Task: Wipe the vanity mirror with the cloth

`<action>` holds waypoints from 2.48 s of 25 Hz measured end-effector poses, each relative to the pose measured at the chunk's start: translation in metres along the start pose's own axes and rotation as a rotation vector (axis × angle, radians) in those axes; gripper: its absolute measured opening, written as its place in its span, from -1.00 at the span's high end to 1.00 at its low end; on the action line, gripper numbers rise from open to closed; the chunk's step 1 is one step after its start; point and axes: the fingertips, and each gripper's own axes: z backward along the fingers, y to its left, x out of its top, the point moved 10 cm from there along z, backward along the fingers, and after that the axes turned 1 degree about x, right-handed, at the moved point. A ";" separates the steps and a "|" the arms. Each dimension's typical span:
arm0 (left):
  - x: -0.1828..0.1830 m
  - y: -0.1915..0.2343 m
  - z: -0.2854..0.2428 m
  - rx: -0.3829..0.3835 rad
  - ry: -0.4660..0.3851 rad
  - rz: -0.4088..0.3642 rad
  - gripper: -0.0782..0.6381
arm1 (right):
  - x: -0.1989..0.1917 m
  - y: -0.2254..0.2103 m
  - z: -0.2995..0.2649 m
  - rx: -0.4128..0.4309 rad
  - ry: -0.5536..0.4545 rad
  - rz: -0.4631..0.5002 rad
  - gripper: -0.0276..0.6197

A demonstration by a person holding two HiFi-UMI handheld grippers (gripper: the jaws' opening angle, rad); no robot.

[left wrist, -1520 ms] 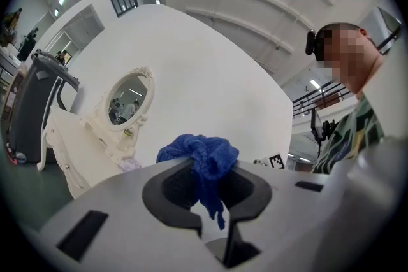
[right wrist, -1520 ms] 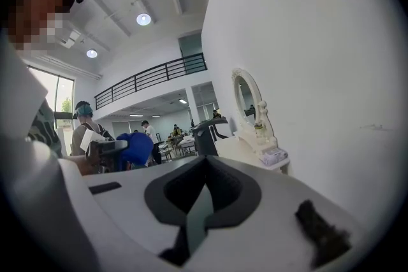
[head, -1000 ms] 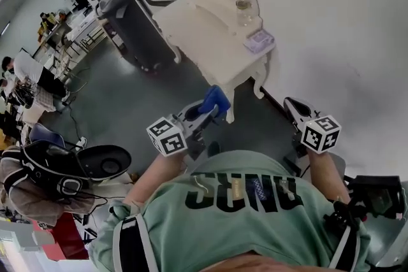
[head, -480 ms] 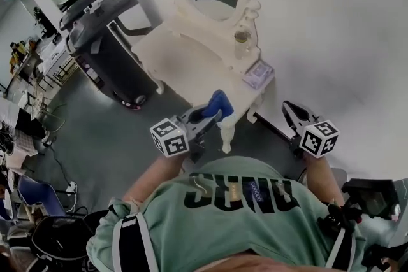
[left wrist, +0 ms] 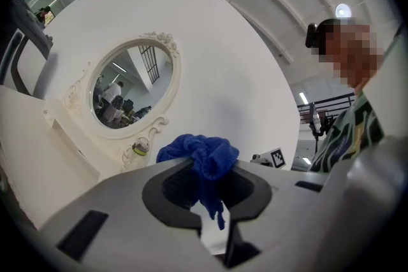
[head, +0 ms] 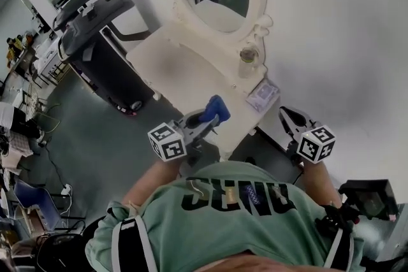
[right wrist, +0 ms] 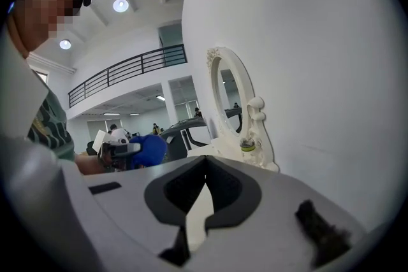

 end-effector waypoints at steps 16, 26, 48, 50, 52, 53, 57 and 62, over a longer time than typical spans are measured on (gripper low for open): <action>0.115 0.092 -0.100 0.499 -0.047 -0.235 0.58 | 0.085 -0.143 -0.152 0.433 -0.008 0.137 0.88; 0.300 0.255 -0.117 0.587 -0.041 -0.584 0.58 | 0.114 -0.102 -0.190 0.248 -0.130 0.107 0.88; 0.487 0.340 -0.291 0.916 0.356 -1.672 0.58 | 0.143 -0.150 -0.196 0.168 -0.115 0.160 0.88; 0.483 0.347 -0.291 0.923 0.382 -1.724 0.58 | 0.142 -0.149 -0.206 0.185 -0.116 0.146 0.88; 0.480 0.356 -0.290 0.933 0.406 -1.774 0.58 | 0.140 -0.146 -0.217 0.206 -0.120 0.119 0.88; 0.478 0.360 -0.289 0.939 0.413 -1.789 0.58 | 0.138 -0.148 -0.222 0.207 -0.109 0.123 0.88; 0.474 0.366 -0.291 0.966 0.471 -1.801 0.58 | 0.138 -0.153 -0.221 0.193 -0.078 0.144 0.88; 0.453 0.385 -0.290 0.999 0.571 -1.783 0.58 | 0.139 -0.153 -0.217 0.181 -0.054 0.144 0.88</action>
